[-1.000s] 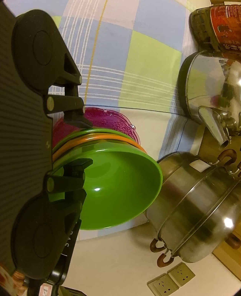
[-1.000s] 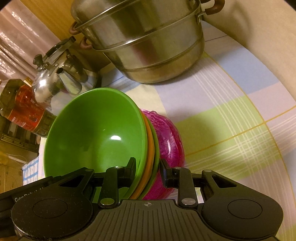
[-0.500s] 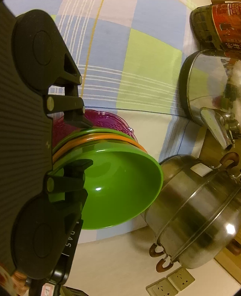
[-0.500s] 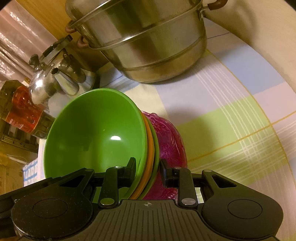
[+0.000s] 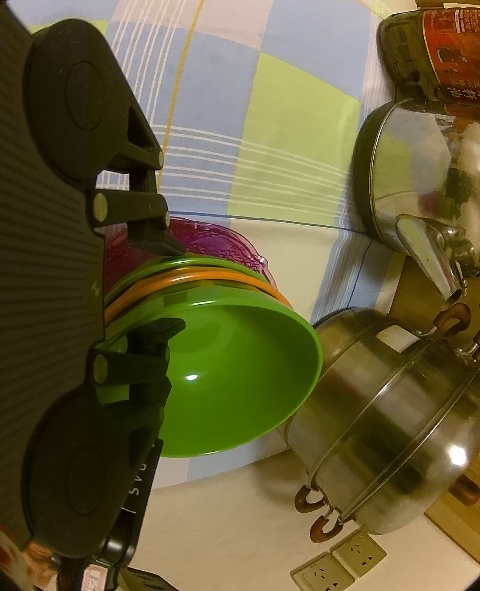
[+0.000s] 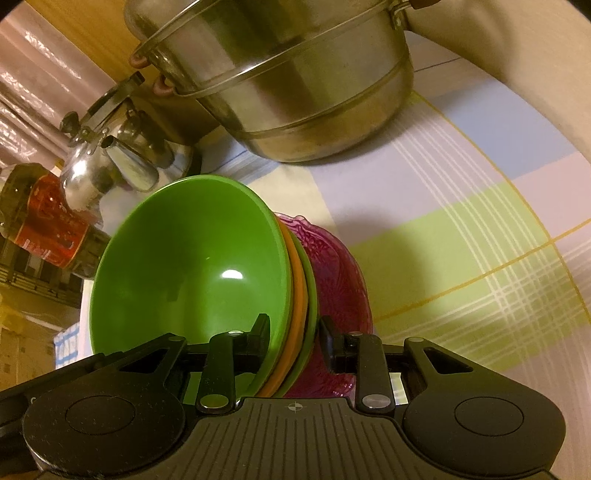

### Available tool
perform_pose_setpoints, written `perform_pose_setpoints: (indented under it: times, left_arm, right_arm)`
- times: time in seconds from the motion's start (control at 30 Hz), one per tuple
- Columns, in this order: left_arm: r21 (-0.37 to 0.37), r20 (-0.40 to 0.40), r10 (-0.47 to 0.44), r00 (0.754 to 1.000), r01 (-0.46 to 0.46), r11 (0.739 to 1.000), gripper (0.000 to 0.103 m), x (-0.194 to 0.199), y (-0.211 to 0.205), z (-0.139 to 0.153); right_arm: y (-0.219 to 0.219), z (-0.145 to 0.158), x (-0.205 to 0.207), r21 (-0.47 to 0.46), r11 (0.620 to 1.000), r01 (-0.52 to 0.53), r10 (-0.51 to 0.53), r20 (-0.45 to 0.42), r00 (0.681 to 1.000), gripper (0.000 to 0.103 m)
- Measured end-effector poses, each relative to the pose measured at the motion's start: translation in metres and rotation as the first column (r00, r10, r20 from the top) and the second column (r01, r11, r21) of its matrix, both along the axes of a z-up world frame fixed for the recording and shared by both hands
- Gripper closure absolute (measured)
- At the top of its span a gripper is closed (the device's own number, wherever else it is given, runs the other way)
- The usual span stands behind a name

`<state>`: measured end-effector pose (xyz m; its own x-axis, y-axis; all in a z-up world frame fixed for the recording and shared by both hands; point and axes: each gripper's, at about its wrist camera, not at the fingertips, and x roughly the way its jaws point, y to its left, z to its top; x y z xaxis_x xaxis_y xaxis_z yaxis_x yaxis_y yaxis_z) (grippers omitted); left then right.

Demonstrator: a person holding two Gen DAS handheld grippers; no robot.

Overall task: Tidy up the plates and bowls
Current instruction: 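Carry the green and orange bowl stack with both grippers toward the pink glass bowls, then lower the bowl stack into the pink glass bowls with both grippers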

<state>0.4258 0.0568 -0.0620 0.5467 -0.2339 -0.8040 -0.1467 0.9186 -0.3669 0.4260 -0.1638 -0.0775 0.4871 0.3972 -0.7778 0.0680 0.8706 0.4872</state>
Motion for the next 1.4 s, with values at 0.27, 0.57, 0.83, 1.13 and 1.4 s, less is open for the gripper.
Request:
perform_pose_setpoints:
  times: [0.27,0.57,0.83,1.13,1.4]
  left_arm:
    - [-0.006,0.014,0.008,1.000,-0.008,1.000,0.071,-0.003,0.000,0.000]
    - [0.045,0.018,0.014,1.000,-0.015,0.999,0.058,-0.009,-0.003,0.005]
    - [0.064,0.060,0.026,0.998,-0.030,0.998,0.041,-0.022,-0.004,0.018]
    - [0.061,0.093,0.048,0.994,-0.054,0.997,0.040,-0.037,-0.003,0.031]
    - [0.047,0.179,0.079,0.981,-0.088,0.995,0.040,-0.065,-0.001,0.046]
  right_arm:
    - [-0.002,-0.001,0.002,0.013,1.000,-0.007,0.008,-0.005,1.000,0.073]
    - [0.000,0.003,-0.003,0.010,1.000,-0.023,0.023,0.013,1.000,0.066]
    - [0.001,0.017,-0.014,-0.001,0.999,-0.036,0.036,0.058,0.998,0.052]
    - [-0.003,0.037,-0.025,0.015,0.999,-0.049,0.047,0.099,0.994,0.051]
    - [-0.013,0.050,-0.043,0.038,0.999,-0.028,0.023,0.119,0.993,0.050]
